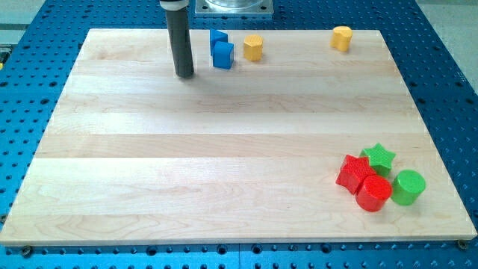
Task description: Push the triangle into the hexagon
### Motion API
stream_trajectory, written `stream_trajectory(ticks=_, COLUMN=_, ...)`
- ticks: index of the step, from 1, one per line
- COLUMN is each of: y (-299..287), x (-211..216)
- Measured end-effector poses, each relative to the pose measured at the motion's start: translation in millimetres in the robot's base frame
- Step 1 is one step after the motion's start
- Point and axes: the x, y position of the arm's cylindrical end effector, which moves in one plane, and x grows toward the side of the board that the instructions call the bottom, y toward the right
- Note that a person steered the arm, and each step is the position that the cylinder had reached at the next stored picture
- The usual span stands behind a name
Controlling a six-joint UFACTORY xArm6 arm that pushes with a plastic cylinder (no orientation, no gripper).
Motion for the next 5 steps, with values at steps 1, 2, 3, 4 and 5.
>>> stream_trajectory(ticks=1, y=-0.2, x=-0.2)
stream_trajectory(ticks=2, y=1.5, x=-2.9)
stream_trajectory(ticks=3, y=6.2, x=-23.9)
stream_trajectory(ticks=4, y=12.3, x=-57.8)
stream_trajectory(ticks=5, y=44.8, x=-63.4)
